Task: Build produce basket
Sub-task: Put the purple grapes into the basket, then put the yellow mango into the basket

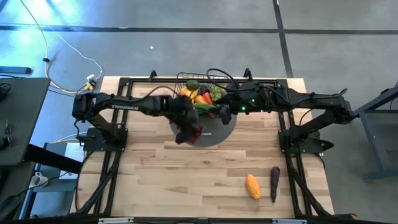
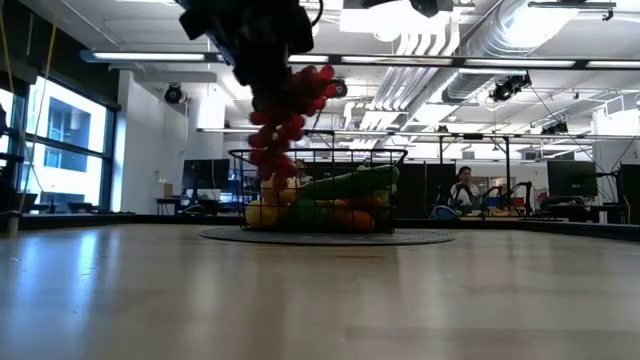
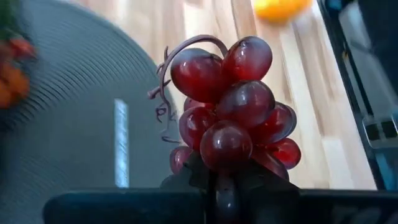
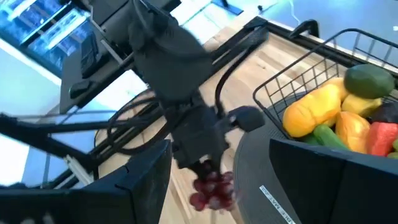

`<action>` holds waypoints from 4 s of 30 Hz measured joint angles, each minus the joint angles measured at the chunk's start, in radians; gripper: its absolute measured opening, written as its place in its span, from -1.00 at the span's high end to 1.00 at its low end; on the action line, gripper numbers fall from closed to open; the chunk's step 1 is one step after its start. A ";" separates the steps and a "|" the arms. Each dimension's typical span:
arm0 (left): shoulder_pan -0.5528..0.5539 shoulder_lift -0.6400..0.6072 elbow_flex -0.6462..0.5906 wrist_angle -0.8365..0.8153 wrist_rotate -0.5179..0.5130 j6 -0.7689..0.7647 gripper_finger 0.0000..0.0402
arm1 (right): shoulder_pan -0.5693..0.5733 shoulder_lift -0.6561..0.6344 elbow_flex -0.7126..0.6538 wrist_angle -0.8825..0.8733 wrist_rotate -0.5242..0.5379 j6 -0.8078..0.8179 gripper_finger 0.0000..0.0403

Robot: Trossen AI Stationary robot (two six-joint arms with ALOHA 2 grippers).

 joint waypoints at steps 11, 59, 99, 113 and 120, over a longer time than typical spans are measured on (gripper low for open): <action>0.149 0.000 0.000 0.290 0.009 -0.120 0.96 | 0.000 -0.002 0.000 0.026 0.148 0.036 -0.25; 0.370 0.273 0.001 0.810 -0.180 -0.451 0.89 | 0.000 -0.002 -0.001 0.015 0.367 0.143 -0.25; 0.469 0.109 0.115 0.623 -0.123 -0.167 0.13 | 0.195 0.016 -0.002 -0.306 0.296 0.533 -0.25; 0.466 -0.058 0.115 0.461 -0.131 -0.025 0.13 | 0.361 0.064 -0.010 -0.508 0.085 0.820 -0.25; 0.463 -0.079 0.115 0.361 -0.130 -0.033 0.13 | 0.428 0.083 -0.010 -0.587 0.037 0.924 -0.25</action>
